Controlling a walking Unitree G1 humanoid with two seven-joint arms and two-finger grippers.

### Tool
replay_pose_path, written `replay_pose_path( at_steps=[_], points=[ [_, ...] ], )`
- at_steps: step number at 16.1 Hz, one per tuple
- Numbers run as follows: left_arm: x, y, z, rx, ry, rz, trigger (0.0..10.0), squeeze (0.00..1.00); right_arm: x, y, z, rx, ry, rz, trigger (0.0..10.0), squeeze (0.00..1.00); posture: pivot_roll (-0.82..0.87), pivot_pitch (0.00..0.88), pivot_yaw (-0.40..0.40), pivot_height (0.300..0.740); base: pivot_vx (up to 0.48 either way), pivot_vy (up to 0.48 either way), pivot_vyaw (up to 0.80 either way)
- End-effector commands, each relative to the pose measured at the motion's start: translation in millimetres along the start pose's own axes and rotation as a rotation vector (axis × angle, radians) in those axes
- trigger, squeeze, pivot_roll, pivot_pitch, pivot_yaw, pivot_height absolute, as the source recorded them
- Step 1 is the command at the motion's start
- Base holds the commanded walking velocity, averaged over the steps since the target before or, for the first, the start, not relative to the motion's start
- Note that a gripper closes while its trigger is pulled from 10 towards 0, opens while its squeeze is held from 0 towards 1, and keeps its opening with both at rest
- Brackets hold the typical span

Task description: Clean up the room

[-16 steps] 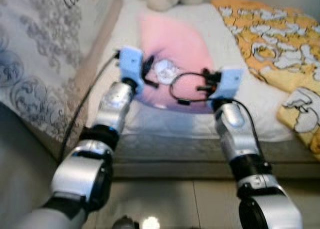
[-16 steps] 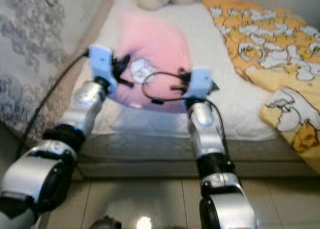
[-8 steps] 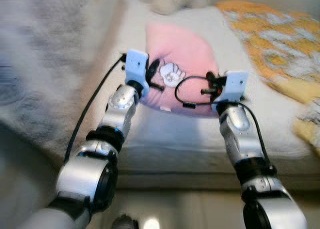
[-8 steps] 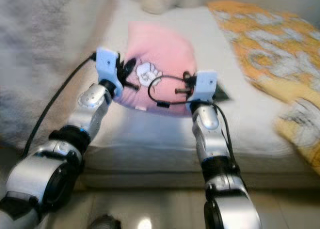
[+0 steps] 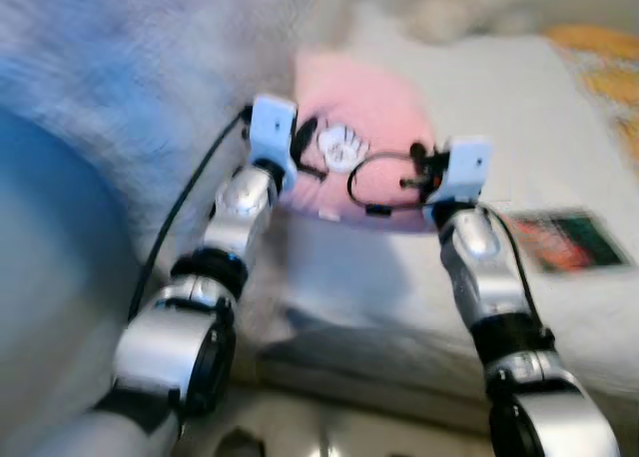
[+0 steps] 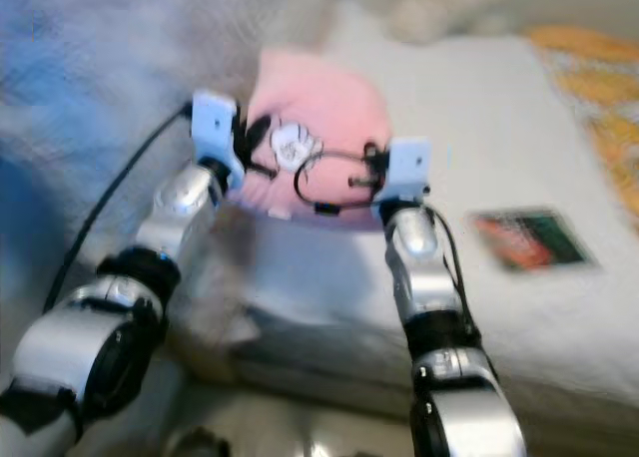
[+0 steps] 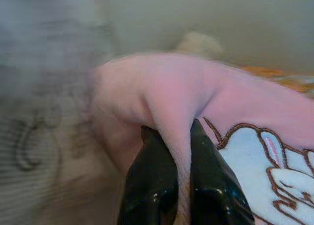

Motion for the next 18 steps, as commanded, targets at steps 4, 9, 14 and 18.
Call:
replay_pose_path(
  at_steps=[4, 9, 14, 18],
  points=[
    [52.2, 7.0, 17.0, -0.063, 0.009, 0.205, 10.0, 0.0, -38.8, 9.2, 1.1, 0.002, 0.012, -0.127, 0.0, 0.0, 0.05, 0.0, -0.04, 0.728, 0.349, 0.33, 0.56],
    [52.2, 7.0, 17.0, -0.063, 0.009, 0.205, 10.0, 0.0, -38.8, 9.2, 1.1, 0.002, 0.012, -0.127, 0.0, 0.0, 0.05, 0.0, -0.04, 0.728, 0.349, 0.33, 0.56],
    [-70.0, -14.8, 1.2, 0.043, 0.155, 0.0, 10.0, 0.0, -88.5, 6.1, -2.5, 0.128, 0.203, -0.28, 10.0, 0.0, 0.01, 0.0, -0.05, 0.728, 0.139, 0.132, 0.22],
    [-68.8, -9.7, -0.4, 0.007, 0.177, 0.01, 10.0, 0.0, -80.1, 27.7, -25.9, 0.134, 0.17, -0.277, 10.0, 0.0, 0.04, 0.001, -0.066, 0.728, 0.197, -0.381, 0.0]
  ],
)
Point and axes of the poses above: a point about 5 cm out from each wrist's last joint towards the gripper, its own y axis pointing back from the gripper into the wrist, its own z axis along the axis of the wrist's last joint, x = y × z, the point moved 3 cm from there along -y, pointing out of the wrist towards the gripper, and after that the axes turned 8 degrees about -y, right-handed, at the moved point
